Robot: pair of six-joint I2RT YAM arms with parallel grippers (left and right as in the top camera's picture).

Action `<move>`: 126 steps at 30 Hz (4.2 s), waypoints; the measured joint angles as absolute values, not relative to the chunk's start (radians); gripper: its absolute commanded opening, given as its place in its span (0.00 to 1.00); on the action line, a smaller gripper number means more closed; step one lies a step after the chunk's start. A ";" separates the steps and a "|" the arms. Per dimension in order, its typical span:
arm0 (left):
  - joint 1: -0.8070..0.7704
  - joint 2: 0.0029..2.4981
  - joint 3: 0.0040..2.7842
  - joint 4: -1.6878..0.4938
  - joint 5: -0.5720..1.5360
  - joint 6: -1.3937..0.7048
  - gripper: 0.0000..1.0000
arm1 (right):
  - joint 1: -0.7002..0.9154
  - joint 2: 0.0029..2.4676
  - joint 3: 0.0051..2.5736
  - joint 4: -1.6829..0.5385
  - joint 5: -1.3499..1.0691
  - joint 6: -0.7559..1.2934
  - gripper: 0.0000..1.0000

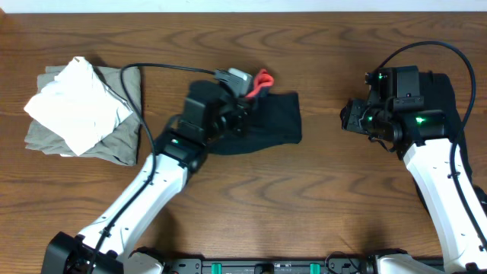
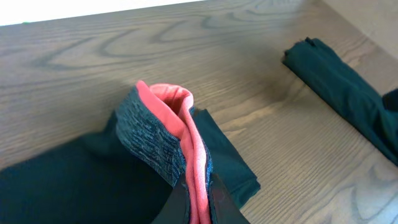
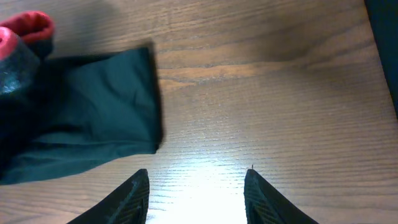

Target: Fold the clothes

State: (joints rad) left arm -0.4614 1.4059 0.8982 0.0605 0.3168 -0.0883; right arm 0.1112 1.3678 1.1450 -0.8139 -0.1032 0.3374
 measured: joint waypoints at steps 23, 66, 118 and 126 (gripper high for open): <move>-0.490 1.355 0.918 0.206 0.077 -0.155 0.06 | 0.143 1.621 1.145 -0.727 -0.008 0.385 0.49; -0.666 1.521 0.962 0.253 0.097 -0.188 0.08 | 0.262 1.935 1.150 -0.417 0.000 0.351 0.49; -0.367 1.694 0.973 0.205 0.107 -0.144 0.80 | 0.366 1.791 1.194 -0.675 -0.367 0.154 0.44; -0.367 1.866 0.973 0.225 0.170 -0.130 0.79 | 0.403 1.886 1.194 -0.639 -0.297 0.180 0.46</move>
State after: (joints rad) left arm -0.3672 1.8660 0.9733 0.2249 0.1703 -0.1299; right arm 0.4026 1.8858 1.1942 -0.6388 -0.2974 0.1799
